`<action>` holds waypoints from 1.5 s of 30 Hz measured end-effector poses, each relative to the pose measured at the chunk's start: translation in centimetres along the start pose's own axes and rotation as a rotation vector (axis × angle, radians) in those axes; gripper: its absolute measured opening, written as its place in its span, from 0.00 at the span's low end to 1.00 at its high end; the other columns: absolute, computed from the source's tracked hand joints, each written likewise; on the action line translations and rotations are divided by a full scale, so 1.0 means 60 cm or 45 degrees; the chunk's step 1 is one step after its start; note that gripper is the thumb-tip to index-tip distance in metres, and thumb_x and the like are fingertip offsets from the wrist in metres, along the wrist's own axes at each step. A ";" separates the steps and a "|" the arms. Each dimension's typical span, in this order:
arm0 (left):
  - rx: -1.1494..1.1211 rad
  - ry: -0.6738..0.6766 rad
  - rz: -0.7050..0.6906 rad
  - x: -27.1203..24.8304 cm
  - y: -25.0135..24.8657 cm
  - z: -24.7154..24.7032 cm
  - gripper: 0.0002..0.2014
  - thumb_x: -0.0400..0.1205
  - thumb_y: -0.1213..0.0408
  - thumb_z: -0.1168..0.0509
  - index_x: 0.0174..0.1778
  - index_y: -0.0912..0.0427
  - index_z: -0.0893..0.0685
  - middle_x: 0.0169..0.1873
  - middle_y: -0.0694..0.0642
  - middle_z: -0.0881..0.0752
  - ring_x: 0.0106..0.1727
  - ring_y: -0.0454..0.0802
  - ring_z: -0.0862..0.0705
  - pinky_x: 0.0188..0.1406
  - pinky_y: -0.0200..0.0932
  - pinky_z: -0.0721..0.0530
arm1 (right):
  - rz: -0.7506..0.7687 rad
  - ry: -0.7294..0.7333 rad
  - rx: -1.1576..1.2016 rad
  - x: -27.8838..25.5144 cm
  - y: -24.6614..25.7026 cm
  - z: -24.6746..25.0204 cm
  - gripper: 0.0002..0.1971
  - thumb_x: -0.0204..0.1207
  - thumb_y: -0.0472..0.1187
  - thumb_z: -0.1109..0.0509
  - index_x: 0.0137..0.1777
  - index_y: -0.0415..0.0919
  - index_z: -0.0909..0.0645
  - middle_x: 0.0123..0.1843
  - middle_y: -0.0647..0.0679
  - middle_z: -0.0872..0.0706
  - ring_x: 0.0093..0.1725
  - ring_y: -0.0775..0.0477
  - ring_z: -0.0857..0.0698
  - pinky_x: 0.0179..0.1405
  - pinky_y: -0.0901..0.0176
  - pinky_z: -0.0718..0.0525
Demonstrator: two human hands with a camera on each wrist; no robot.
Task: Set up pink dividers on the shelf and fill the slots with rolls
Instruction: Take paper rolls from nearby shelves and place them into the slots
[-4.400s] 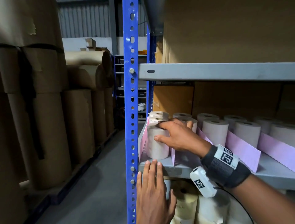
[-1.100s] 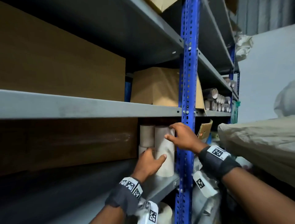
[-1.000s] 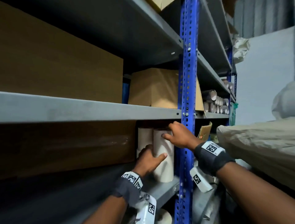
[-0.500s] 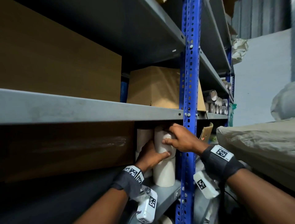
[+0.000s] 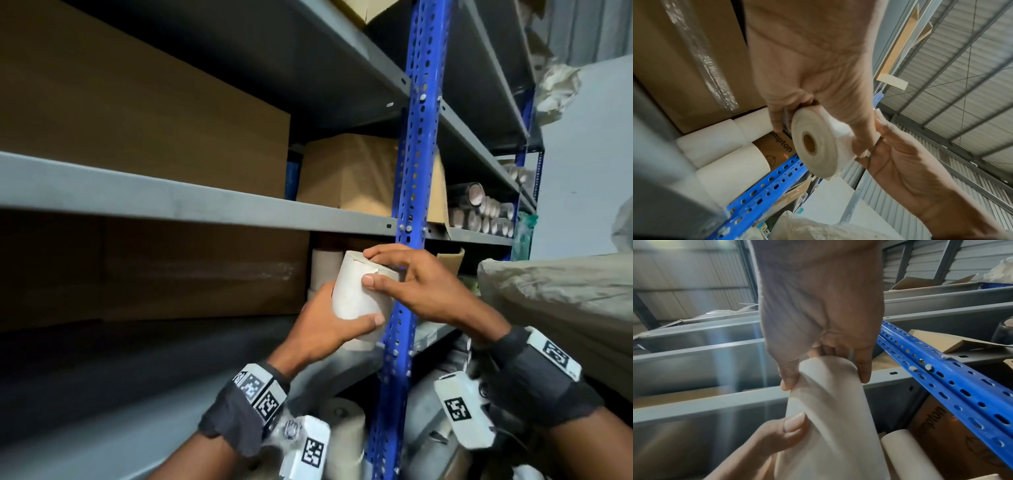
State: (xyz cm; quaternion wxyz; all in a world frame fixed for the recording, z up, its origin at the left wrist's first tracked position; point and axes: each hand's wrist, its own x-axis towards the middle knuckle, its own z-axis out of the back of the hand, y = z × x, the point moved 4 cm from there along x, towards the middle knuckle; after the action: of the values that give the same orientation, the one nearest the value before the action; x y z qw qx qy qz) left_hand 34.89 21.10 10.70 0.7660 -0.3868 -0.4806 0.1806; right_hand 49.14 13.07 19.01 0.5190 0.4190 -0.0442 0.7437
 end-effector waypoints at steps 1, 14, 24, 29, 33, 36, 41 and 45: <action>0.000 -0.054 0.010 -0.025 -0.009 0.000 0.29 0.61 0.42 0.19 0.59 0.37 0.15 0.52 0.42 0.08 0.54 0.41 0.10 0.58 0.56 0.10 | 0.006 -0.005 0.016 -0.015 0.014 0.001 0.15 0.74 0.48 0.21 0.58 0.42 0.10 0.65 0.59 0.16 0.64 0.65 0.17 0.67 0.64 0.20; 0.048 -0.385 0.143 -0.411 -0.128 -0.026 0.35 0.64 0.45 0.19 0.69 0.48 0.17 0.57 0.45 0.09 0.56 0.44 0.10 0.56 0.54 0.10 | 0.059 0.208 0.305 -0.251 0.203 -0.039 0.22 0.60 0.71 0.29 0.42 0.55 0.10 0.60 0.59 0.13 0.60 0.69 0.17 0.65 0.71 0.23; 0.373 -0.575 0.186 -0.650 -0.220 0.027 0.35 0.68 0.50 0.16 0.71 0.35 0.22 0.61 0.40 0.13 0.59 0.44 0.12 0.51 0.52 0.08 | 0.199 0.722 0.350 -0.356 0.330 -0.098 0.33 0.50 0.81 0.25 0.51 0.65 0.13 0.73 0.66 0.24 0.73 0.63 0.23 0.78 0.48 0.25; 0.445 -0.694 0.158 -0.733 -0.258 0.052 0.36 0.70 0.51 0.16 0.73 0.36 0.22 0.61 0.43 0.12 0.59 0.48 0.12 0.48 0.52 0.07 | 0.242 0.776 0.445 -0.395 0.399 -0.138 0.37 0.51 0.82 0.27 0.59 0.65 0.14 0.76 0.74 0.30 0.74 0.65 0.25 0.74 0.48 0.22; 0.471 -0.812 0.182 -0.794 -0.280 0.072 0.37 0.70 0.50 0.15 0.74 0.37 0.22 0.63 0.45 0.12 0.61 0.50 0.11 0.50 0.55 0.07 | 0.288 0.805 0.567 -0.418 0.456 -0.169 0.39 0.52 0.79 0.25 0.62 0.60 0.14 0.76 0.74 0.30 0.73 0.63 0.24 0.70 0.49 0.17; 0.519 -0.873 0.180 -0.844 -0.302 0.093 0.36 0.71 0.52 0.16 0.75 0.38 0.23 0.63 0.45 0.11 0.60 0.47 0.11 0.49 0.45 0.08 | 0.371 0.860 0.597 -0.428 0.504 -0.197 0.38 0.53 0.78 0.24 0.62 0.61 0.14 0.76 0.75 0.32 0.73 0.63 0.25 0.68 0.49 0.16; 0.581 -0.976 0.248 -0.930 -0.344 0.147 0.38 0.72 0.52 0.15 0.77 0.38 0.24 0.65 0.47 0.12 0.63 0.51 0.11 0.54 0.54 0.08 | 0.512 0.896 0.658 -0.442 0.598 -0.250 0.36 0.56 0.79 0.27 0.63 0.64 0.15 0.75 0.78 0.33 0.73 0.66 0.26 0.69 0.52 0.18; 0.591 -1.041 0.234 -0.993 -0.377 0.202 0.39 0.72 0.50 0.16 0.79 0.42 0.24 0.65 0.50 0.12 0.63 0.54 0.11 0.53 0.56 0.07 | 0.594 0.850 0.747 -0.450 0.684 -0.294 0.32 0.57 0.78 0.26 0.61 0.66 0.15 0.74 0.80 0.31 0.71 0.72 0.27 0.66 0.63 0.21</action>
State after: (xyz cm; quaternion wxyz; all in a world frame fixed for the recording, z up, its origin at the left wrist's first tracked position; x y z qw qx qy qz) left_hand -6.05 -26.83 -4.63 0.5613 -0.1436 -0.6531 0.4876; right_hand 8.72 -16.74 4.71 0.1849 0.2652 0.2427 0.9146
